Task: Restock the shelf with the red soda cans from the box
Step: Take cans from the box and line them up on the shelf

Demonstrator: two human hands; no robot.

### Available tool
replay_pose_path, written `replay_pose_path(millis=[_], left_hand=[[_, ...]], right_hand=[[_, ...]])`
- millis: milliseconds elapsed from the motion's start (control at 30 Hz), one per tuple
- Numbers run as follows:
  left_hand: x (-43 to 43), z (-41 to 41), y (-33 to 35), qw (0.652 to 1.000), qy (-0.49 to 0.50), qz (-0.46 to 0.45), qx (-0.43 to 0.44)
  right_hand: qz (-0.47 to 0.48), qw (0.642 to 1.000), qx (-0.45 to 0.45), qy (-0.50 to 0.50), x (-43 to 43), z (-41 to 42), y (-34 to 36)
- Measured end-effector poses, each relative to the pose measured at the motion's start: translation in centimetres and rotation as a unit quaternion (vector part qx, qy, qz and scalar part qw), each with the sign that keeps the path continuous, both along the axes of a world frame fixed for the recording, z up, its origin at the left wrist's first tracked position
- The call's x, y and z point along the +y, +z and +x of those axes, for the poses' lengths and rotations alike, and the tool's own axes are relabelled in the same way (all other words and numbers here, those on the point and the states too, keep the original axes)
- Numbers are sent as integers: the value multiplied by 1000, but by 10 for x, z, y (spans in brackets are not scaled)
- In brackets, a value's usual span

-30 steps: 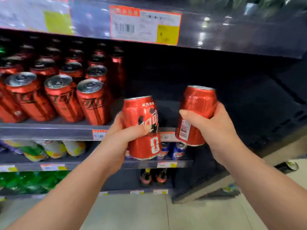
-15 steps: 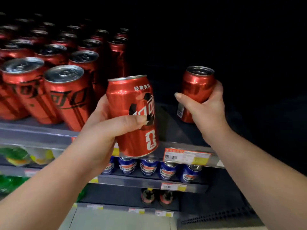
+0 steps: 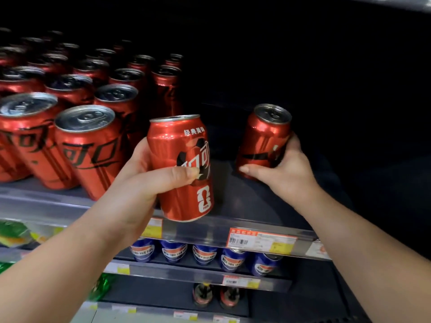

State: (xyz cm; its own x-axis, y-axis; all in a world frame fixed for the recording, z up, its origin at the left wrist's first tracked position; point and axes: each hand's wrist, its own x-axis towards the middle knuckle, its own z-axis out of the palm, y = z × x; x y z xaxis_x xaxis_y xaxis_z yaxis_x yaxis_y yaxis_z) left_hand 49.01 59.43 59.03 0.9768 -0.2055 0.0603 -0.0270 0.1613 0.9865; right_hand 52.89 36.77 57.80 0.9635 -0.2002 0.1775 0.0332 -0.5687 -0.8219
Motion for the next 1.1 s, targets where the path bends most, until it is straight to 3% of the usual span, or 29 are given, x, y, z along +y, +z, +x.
replay_pose_path(millis=[233,733,1100], left_hand=[[0,1,-1,1000,-4,-12,15],[-3,-4,-4,1000,-4,-20,0],[-4,-4,-7,1000,-1,-20,9]], right_hand=[[18,999,41,9,3,35,8],[18,999,13,46,34,95,8],[-8,1000,1,16,42,125,4]])
